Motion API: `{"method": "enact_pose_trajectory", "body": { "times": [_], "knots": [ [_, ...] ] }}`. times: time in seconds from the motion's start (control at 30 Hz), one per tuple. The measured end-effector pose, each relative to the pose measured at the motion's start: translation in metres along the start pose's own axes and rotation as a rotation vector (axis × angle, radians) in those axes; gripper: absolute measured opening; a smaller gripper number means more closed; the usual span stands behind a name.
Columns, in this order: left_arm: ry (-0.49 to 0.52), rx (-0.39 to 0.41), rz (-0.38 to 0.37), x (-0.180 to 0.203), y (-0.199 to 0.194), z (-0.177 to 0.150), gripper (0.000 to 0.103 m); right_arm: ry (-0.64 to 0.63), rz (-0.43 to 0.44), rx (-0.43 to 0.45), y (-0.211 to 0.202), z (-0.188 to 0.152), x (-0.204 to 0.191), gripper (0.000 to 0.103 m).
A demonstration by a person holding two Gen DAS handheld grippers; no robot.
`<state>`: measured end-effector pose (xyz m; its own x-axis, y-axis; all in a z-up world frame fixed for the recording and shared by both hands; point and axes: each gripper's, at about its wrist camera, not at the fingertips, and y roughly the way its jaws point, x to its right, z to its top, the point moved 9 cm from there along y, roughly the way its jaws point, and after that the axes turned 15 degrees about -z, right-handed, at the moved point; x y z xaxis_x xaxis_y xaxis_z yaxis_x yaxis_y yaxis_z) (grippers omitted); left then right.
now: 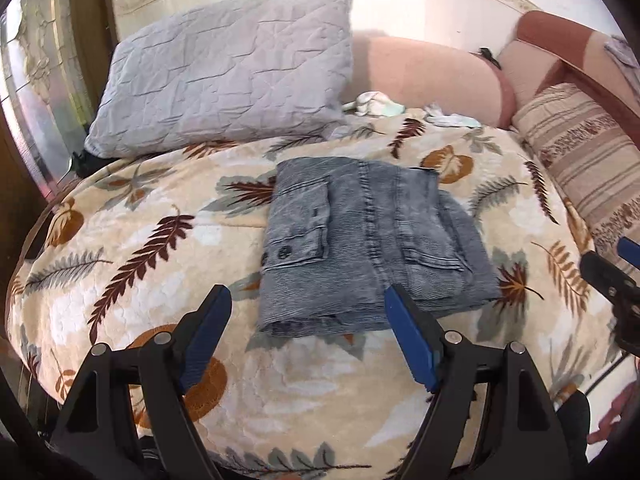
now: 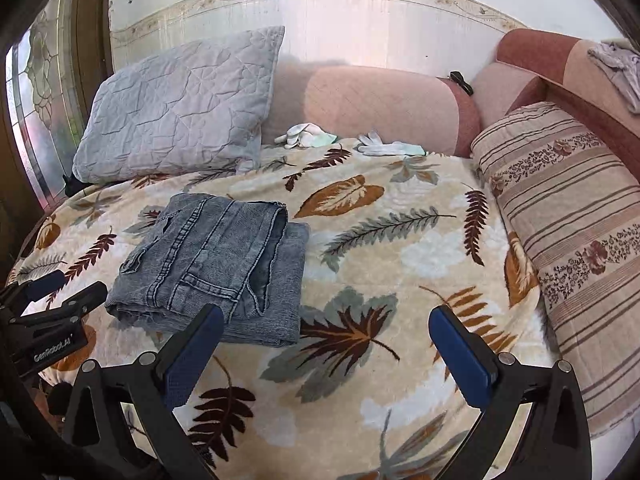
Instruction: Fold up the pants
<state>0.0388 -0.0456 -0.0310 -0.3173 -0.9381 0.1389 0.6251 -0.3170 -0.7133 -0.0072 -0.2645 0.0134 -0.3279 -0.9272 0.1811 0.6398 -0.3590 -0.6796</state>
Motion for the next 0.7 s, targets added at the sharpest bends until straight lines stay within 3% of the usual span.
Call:
{"method": "enact_pose_trajectory", "body": {
  "times": [0.33, 0.7],
  "knots": [
    [0.004, -0.063, -0.048, 0.01, 0.011, -0.005, 0.079, 0.008, -0.012, -0.008, 0.002, -0.003, 0.0, 0.103],
    [-0.003, -0.039, -0.112, 0.022, 0.002, 0.003, 0.079, 0.007, -0.021, -0.043, 0.011, -0.01, 0.004, 0.103]
  ]
}}
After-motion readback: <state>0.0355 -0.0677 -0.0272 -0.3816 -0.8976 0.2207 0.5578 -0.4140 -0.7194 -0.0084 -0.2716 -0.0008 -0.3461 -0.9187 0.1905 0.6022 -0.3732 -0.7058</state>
